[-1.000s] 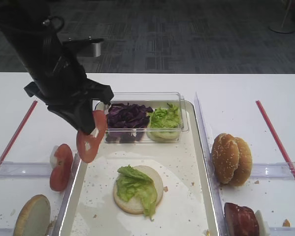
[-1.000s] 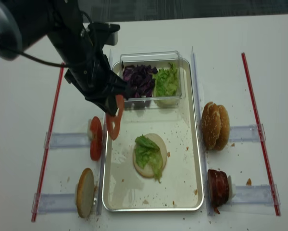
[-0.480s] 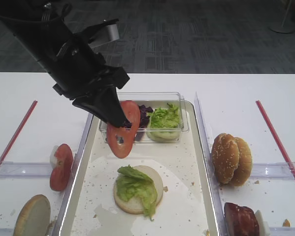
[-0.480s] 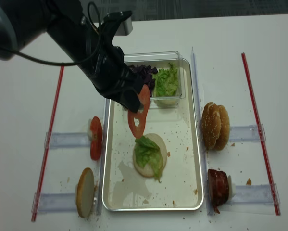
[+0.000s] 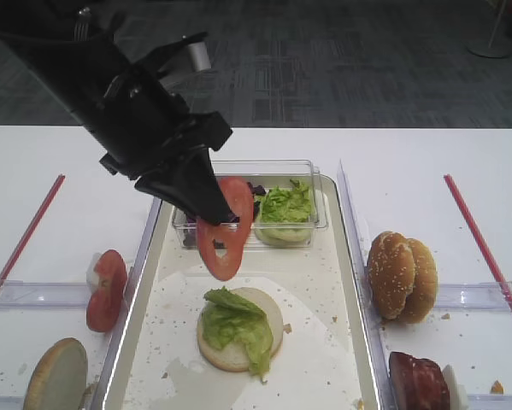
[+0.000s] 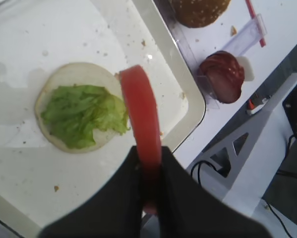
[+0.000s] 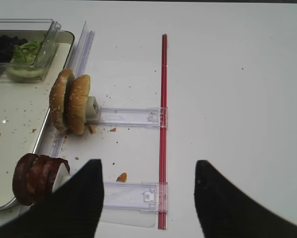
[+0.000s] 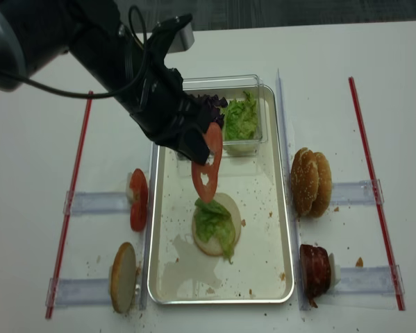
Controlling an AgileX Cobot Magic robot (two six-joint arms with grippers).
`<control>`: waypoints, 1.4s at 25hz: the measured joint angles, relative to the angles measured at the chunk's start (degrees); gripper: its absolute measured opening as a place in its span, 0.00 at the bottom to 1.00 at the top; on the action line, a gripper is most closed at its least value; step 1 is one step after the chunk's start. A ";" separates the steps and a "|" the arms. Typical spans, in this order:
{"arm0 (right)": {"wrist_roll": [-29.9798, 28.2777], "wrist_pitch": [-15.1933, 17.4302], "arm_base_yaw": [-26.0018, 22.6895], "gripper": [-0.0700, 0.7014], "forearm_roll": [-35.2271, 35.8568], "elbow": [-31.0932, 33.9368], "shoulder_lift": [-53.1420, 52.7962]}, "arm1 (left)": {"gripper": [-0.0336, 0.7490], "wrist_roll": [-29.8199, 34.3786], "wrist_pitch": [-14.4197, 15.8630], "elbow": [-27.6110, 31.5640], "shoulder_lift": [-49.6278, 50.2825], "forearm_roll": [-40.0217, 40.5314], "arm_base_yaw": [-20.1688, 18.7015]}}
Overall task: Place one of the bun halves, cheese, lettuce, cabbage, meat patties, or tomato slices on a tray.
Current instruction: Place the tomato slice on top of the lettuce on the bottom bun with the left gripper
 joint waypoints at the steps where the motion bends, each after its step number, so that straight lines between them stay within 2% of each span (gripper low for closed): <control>1: 0.00 0.00 0.00 0.66 0.00 0.00 0.00 | 0.07 0.00 0.00 1.05 0.00 0.00 0.00; 15: 0.00 0.00 0.00 0.62 0.00 0.00 0.00 | 0.07 7.15 -0.48 10.76 0.00 -7.83 0.00; 28: 0.00 0.00 -0.10 0.55 0.00 0.00 0.00 | 0.07 8.59 -0.72 10.87 0.00 -10.39 0.00; 35: 0.00 0.00 -0.10 0.53 0.00 0.00 0.00 | 0.07 9.97 -1.27 10.87 5.19 -12.69 0.00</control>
